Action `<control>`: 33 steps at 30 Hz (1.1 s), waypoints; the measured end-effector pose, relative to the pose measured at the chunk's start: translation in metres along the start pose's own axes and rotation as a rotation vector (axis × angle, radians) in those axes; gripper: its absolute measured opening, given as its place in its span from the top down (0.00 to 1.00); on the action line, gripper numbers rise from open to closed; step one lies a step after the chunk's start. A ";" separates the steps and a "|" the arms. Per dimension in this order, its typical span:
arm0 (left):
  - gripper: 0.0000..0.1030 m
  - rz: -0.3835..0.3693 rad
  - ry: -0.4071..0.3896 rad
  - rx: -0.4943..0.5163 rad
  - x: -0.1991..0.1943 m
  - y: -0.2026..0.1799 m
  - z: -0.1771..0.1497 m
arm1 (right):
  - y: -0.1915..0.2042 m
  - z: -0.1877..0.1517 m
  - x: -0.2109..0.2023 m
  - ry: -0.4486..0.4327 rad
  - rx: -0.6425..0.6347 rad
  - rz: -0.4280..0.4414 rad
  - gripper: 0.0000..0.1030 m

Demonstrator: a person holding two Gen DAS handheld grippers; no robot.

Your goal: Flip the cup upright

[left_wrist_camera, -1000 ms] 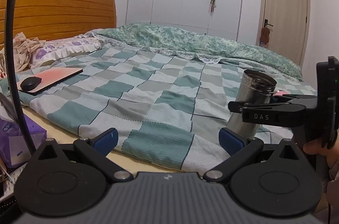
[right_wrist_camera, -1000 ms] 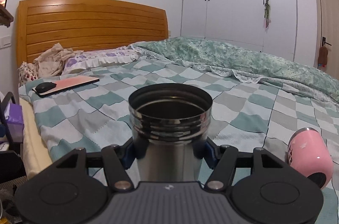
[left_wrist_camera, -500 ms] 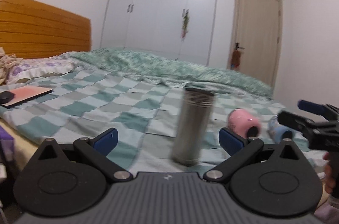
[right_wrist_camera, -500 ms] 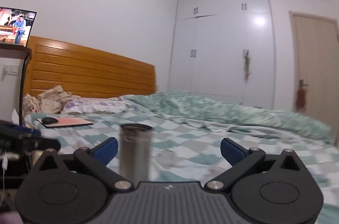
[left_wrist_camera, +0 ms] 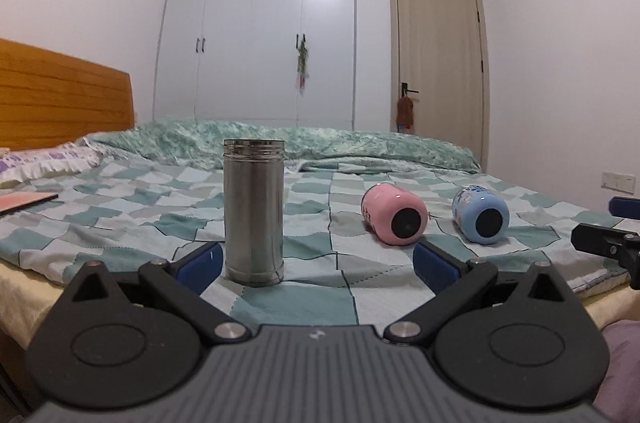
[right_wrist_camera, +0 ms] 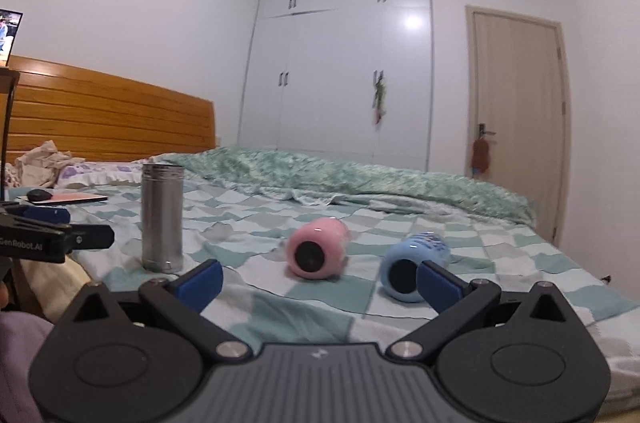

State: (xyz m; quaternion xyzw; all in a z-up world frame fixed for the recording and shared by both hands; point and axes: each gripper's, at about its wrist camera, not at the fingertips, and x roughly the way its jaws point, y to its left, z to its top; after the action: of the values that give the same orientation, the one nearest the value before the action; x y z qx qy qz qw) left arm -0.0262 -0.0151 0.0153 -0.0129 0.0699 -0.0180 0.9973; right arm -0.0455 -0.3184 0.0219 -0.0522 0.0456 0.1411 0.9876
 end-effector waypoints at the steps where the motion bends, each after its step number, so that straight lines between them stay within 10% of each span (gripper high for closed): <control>1: 0.00 0.015 -0.005 0.005 0.000 -0.003 -0.002 | -0.001 -0.005 -0.002 -0.009 0.002 -0.013 0.00; 33: 0.00 0.039 -0.027 -0.025 -0.005 0.000 -0.008 | 0.007 -0.013 0.019 0.065 0.027 -0.064 0.00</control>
State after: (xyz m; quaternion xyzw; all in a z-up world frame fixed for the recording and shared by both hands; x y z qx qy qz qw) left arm -0.0321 -0.0155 0.0085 -0.0241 0.0571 0.0027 0.9981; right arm -0.0305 -0.3080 0.0064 -0.0450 0.0776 0.1073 0.9902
